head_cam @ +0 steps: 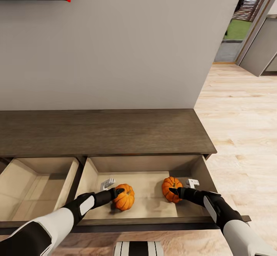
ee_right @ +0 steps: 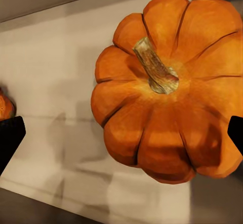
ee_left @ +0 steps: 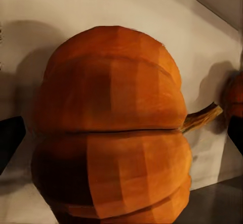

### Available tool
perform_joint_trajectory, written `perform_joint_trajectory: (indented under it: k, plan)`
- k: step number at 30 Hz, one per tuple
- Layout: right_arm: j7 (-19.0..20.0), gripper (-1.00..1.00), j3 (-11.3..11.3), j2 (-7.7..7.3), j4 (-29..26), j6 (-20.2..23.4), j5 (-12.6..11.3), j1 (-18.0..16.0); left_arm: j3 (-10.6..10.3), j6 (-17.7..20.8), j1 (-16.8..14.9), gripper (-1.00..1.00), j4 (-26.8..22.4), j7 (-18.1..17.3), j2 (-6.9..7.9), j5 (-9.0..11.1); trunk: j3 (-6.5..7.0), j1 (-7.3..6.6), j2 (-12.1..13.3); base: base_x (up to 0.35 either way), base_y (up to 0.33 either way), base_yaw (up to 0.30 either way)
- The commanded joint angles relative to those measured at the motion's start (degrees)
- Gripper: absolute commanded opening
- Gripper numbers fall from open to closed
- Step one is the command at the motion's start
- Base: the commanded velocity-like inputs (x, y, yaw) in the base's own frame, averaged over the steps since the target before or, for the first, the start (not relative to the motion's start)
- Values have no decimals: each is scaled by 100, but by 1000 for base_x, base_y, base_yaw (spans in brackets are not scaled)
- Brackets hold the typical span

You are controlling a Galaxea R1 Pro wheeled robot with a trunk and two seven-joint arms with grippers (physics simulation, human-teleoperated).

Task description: Place each of the two pumpkins and all three candles from the living room inside a cabinet in the living room (use any cabinet), then make sure every cabinet is closed, and position the cauldron so it is next to a table in the living room.

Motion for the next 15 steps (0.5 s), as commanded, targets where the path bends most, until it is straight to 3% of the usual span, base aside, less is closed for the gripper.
perform_joint_trajectory:
  k: [1,8,15]
  plan:
    - [0,100,0,0,0,0,0,0,-34,-9,71,100,-18,-9,18,0,-1,3,1,0,0,0]
    - [0,100,0,0,0,0,0,0,-34,-39,56,100,-268,-51,122,-11,-1,3,1,0,0,0]
    - [0,100,6,8,0,0,0,0,23,-28,55,100,-939,-39,621,-5,-1,3,1,0,0,0]
